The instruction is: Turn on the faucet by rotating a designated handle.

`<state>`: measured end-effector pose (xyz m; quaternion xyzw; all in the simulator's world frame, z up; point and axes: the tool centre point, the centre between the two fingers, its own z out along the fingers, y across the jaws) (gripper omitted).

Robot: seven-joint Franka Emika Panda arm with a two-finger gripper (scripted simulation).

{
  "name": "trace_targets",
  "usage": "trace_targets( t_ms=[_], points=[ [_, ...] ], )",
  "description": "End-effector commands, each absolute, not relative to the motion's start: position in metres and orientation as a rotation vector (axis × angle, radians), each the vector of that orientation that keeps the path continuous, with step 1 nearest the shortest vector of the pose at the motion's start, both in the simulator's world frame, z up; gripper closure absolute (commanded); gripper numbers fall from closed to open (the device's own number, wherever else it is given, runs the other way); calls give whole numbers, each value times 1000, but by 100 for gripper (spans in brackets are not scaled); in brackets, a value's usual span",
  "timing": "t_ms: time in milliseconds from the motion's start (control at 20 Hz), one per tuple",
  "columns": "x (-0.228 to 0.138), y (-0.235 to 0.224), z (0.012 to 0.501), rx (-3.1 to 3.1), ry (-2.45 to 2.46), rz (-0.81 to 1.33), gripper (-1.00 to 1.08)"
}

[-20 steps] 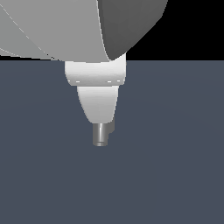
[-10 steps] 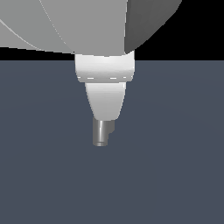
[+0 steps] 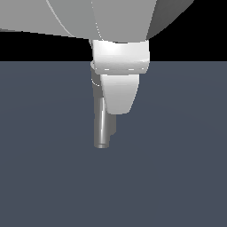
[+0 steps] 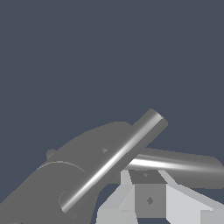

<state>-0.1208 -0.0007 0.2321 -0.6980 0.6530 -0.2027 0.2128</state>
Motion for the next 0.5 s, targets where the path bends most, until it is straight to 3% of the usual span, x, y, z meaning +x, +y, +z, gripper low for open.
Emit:
trace_targets(
  t_ms=[0, 450],
  points=[
    [-116, -21, 234, -1903, 1853, -570, 108],
    [-105, -42, 241, -1895, 1865, -570, 108]
  ],
)
